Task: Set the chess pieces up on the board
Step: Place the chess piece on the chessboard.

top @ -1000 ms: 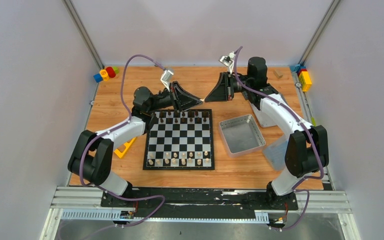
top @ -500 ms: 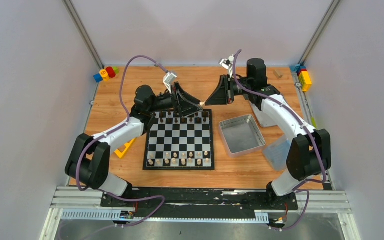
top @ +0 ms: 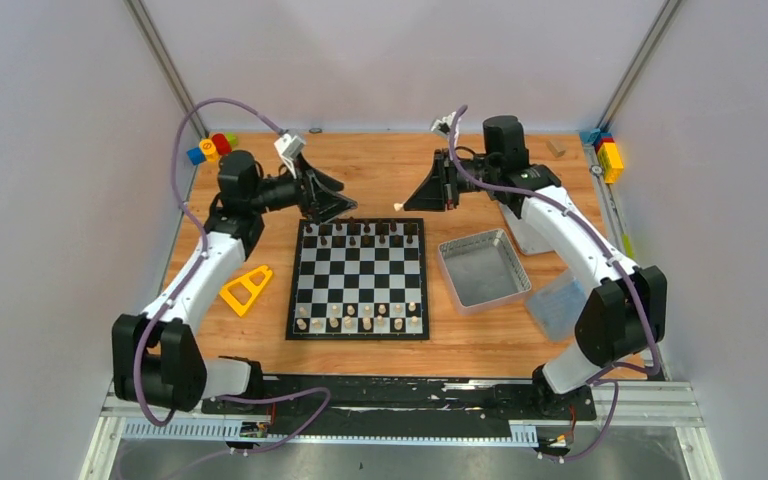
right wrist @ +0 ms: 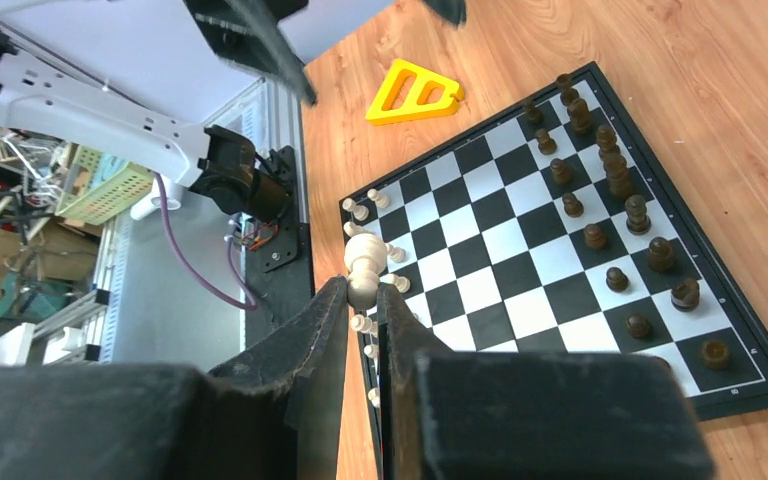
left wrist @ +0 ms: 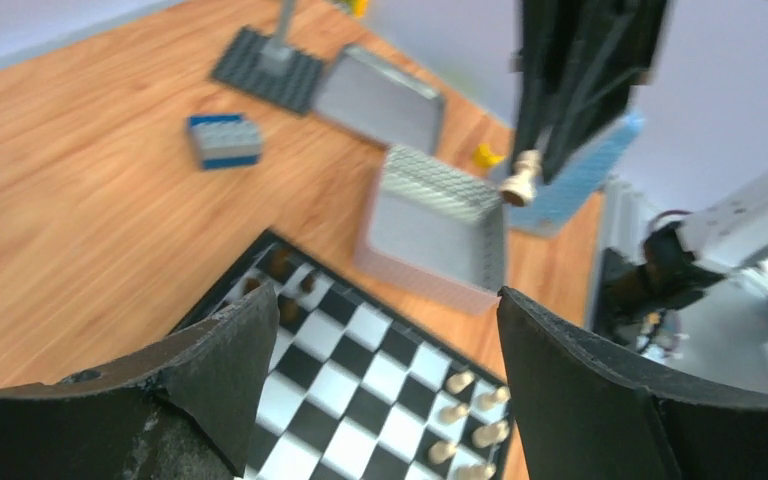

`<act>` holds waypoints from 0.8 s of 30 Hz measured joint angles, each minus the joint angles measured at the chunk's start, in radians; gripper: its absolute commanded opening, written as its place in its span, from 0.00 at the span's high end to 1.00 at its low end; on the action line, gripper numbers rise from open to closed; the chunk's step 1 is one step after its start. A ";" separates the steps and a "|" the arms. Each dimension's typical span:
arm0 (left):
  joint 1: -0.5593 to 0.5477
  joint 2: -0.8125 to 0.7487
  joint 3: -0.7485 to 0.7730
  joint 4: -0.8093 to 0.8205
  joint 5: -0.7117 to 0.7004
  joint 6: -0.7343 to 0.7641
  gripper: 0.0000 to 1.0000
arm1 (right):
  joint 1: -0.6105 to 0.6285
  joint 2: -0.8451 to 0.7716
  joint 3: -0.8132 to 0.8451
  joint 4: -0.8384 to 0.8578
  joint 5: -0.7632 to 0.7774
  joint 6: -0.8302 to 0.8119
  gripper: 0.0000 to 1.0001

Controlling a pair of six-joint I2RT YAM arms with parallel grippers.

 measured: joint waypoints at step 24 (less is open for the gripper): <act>0.649 -0.119 0.200 -0.819 -0.314 0.409 0.00 | 0.664 0.470 0.535 -0.512 0.746 -0.479 1.00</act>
